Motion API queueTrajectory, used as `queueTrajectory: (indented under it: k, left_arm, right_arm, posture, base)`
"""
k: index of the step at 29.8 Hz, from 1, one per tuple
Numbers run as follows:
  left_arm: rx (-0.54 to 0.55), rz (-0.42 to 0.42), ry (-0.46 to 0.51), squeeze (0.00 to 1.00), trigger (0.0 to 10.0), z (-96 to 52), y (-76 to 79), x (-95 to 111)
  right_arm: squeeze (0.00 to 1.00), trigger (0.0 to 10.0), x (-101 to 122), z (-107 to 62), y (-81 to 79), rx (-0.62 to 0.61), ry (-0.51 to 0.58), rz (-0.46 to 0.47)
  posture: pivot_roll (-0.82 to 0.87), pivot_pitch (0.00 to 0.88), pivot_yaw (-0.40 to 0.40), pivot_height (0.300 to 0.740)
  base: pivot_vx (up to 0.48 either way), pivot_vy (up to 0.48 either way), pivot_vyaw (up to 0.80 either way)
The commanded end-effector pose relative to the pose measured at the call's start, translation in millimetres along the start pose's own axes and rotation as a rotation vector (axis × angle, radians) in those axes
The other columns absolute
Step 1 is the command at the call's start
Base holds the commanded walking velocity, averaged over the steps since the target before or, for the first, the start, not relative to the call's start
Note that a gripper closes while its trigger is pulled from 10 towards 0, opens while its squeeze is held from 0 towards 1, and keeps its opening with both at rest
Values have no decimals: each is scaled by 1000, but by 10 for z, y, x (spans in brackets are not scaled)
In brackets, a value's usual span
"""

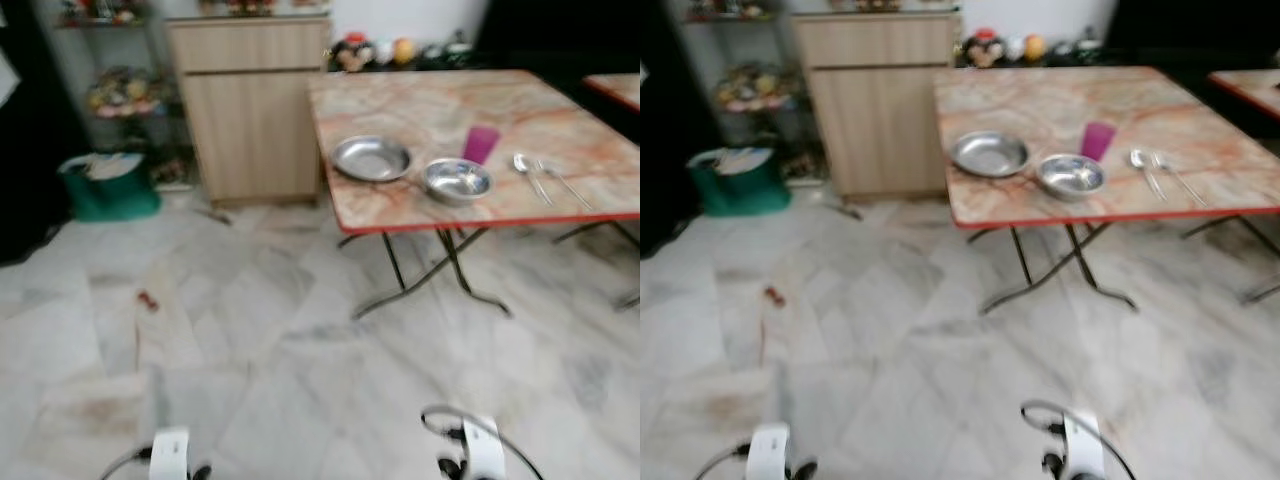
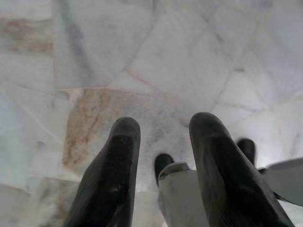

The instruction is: Setting the table

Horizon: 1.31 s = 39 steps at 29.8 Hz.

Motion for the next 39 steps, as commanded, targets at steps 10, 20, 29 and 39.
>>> queueTrajectory:
  k: [10,20,29,39]
  left_arm:
    - [-16,-11,-29,0,10000,-10,32,-70]
    - [-22,2,-55,0,10000,-19,39,-124]
    - [-26,5,-58,0,10000,-19,49,-131]
    - [-31,7,-58,0,10000,-16,57,-122]
  right_arm:
    - [0,10000,66,1,21,-9,18,15]
    - [0,10000,49,-2,26,-4,10,10]
    - [0,10000,35,-5,42,-13,10,16]
    - [0,10000,26,-5,44,-16,8,18]
  posture:
    - [-36,0,16,707]
    - [-40,0,18,707]
    - [-43,0,18,707]
    - [-46,0,20,707]
  base:
    - [0,0,-580]
    - [50,0,0]
    - [272,0,0]
    - [286,0,0]
Point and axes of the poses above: a point about 5 cm out from each wrist's last joint towards the gripper, its own z axis pointing out of the wrist towards the gripper, its own x axis along the axis of the wrist's last joint, y = z × x, the point moved 3 cm from there along z, pointing out of the wrist towards the gripper, and after that the axes turned 8 degrees about z, right-handed, at the moved point
